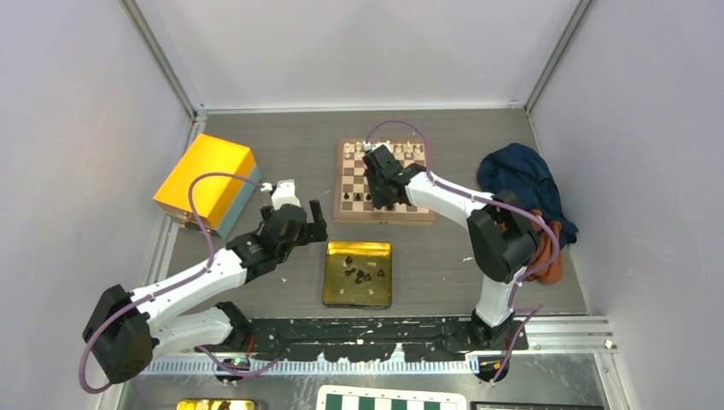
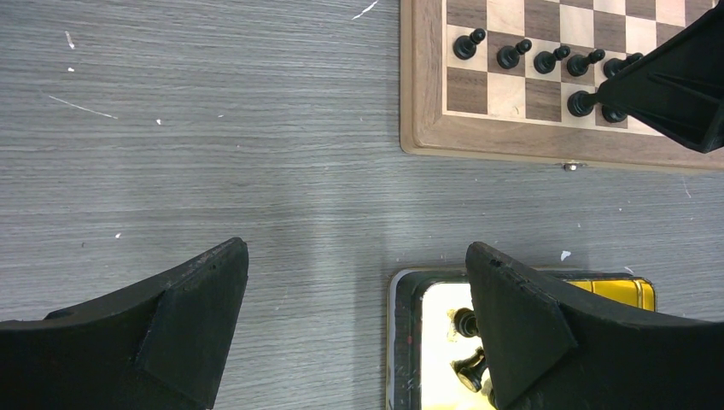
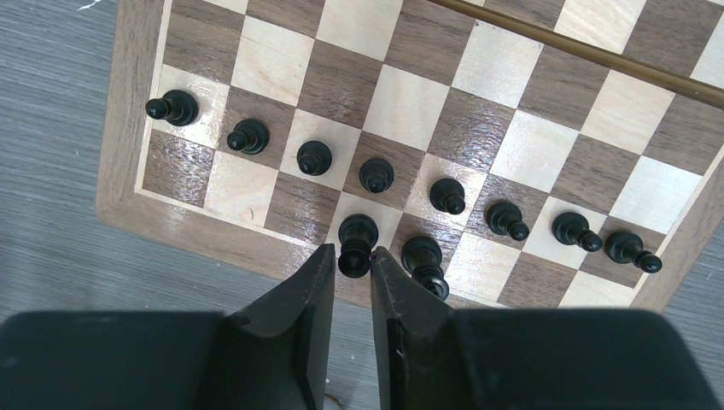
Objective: Set up the chess pieces on the board
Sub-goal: Place the chess piece on the chessboard, then pick up the chess piece from the storage box.
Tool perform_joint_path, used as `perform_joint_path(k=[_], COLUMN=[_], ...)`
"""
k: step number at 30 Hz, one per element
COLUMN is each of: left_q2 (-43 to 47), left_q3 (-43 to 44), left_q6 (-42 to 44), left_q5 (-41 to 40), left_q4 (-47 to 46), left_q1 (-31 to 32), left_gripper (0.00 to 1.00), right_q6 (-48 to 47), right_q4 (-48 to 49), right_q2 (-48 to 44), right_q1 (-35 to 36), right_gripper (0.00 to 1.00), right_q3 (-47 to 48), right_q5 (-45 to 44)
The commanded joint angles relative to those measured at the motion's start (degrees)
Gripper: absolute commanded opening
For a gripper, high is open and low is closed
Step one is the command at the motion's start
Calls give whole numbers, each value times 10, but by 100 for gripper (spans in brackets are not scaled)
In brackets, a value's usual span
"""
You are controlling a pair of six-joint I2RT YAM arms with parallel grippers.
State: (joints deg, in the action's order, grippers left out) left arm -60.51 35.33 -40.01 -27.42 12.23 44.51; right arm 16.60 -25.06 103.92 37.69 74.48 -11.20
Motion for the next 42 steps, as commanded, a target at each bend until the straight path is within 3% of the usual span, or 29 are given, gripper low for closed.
perform_joint_path(k=[1, 25, 33, 42], left_q2=[5, 8, 8, 11], left_q3=[12, 20, 16, 7], left_q6=[5, 9, 10, 9], left_q5=[-16, -17, -16, -3], left_q4=[-29, -17, -16, -21], left_q1=[1, 1, 2, 1], left_gripper=[100, 100, 100, 100], right_q6=[-2, -29, -19, 57], right_q4=[12, -26, -51, -81], right_q2=[-7, -78, -168, -271], right_q1=[-2, 14, 84, 202], right_gripper=[29, 32, 32, 30], right_q3=[22, 56, 4, -137], right_q5=[3, -18, -66, -126])
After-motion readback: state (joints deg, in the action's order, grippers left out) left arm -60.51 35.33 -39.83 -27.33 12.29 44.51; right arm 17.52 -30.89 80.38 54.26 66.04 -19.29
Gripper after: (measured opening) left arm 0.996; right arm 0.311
